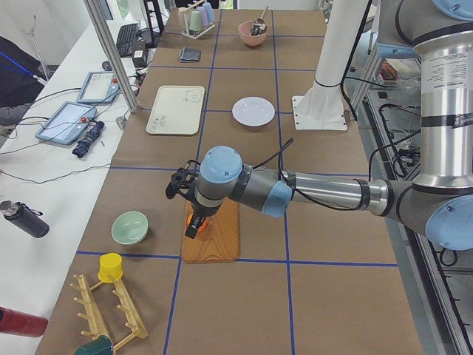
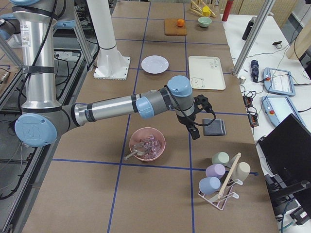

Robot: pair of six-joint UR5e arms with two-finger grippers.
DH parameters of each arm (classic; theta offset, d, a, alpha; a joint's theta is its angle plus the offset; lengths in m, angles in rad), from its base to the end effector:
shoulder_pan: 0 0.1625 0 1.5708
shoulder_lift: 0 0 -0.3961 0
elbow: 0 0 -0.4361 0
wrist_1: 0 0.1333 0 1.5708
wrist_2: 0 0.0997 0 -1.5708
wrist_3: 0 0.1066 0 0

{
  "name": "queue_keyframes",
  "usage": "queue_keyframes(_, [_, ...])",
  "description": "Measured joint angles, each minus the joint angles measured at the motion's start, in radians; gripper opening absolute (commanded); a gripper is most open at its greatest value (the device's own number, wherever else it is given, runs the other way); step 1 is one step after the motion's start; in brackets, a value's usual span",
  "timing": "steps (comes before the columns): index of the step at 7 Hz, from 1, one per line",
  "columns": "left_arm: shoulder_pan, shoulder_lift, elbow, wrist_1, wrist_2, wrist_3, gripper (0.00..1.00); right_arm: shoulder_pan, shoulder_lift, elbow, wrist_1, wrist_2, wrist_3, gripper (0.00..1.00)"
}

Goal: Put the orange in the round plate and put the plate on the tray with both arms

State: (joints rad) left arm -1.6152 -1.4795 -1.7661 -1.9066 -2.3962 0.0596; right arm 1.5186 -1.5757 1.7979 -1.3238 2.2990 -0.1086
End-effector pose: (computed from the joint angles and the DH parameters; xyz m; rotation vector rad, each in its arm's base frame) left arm -0.0779 -0.5157 0.5346 0.4561 0.7893 0.1956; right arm 0.0337 -0.5508 0.4884 0.4697 -0.7040 -0.3219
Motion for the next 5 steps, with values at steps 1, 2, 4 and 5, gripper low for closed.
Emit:
queue_keyframes(1, [0.000,-0.018,0.018,-0.022,0.000,0.002,0.99,0.000,0.000,-0.017,0.042,0.009,0.006,1.00])
queue_keyframes(2, [0.001,-0.039,0.037,-0.032,0.003,0.002,0.99,0.001,0.001,-0.025,0.058,0.013,0.009,1.00])
queue_keyframes(4, [0.025,-0.063,0.060,-0.061,0.006,-0.001,0.99,-0.018,0.009,-0.018,0.075,0.029,0.112,1.00])
queue_keyframes(5, [0.069,-0.065,0.067,-0.069,0.007,-0.028,0.99,-0.058,0.013,-0.004,0.113,0.048,0.260,1.00])
